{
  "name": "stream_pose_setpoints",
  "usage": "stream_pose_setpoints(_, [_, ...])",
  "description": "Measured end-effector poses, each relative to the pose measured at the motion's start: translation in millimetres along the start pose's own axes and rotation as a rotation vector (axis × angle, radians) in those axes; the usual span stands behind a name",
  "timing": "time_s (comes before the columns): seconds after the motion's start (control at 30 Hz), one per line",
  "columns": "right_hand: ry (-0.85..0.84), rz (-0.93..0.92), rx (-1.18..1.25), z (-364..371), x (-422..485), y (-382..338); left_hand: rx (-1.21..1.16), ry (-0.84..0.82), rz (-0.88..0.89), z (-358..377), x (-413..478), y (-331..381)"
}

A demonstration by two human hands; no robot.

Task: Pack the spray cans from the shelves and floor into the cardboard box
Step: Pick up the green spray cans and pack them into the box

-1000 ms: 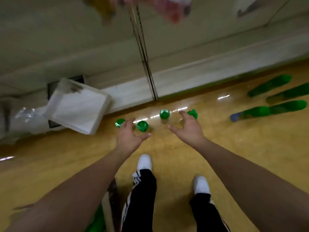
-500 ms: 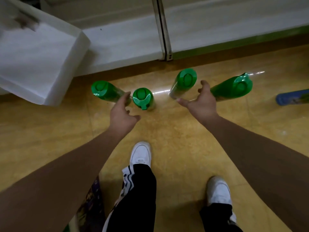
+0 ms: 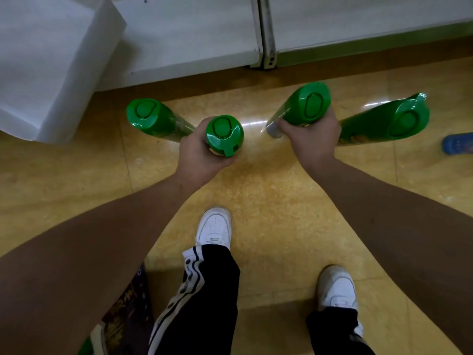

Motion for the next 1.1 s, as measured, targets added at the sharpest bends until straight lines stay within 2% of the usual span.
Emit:
stream_pose_setpoints(0.23, [-0.03,0.009,-0.011,-20,-13,4,0.047,0.031,-0.002,1,-6,9])
stream_pose_setpoints(0.37, [-0.064,0.002,-0.015,-36,-23,-4,0.013,0.033,-0.064,-1,-18,33])
stream_pose_setpoints(0.57, [-0.094,-0.084,-0.086,-77,-41,-39,-0.026,0.127,-0.083,-21,-36,85])
stream_pose_setpoints(0.77, [-0.128,-0.169,-0.099,-141,-76,-108,-0.066,0.228,-0.072,-70,-91,176])
stream_pose_setpoints(0.93, [-0.196,-0.213,-0.059,-219,-130,-193,-0.053,0.283,-0.056,-138,-154,273])
stream_pose_setpoints(1.1, [-0.222,-0.362,0.001,-314,-195,-289,-0.095,0.422,-0.062,-218,-233,375])
Point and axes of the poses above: each hand's wrist, its own x-axis towards the middle knuckle, its own z-axis out of the palm, y = z × x, the point moved 1 cm from there along x, towards the middle knuckle
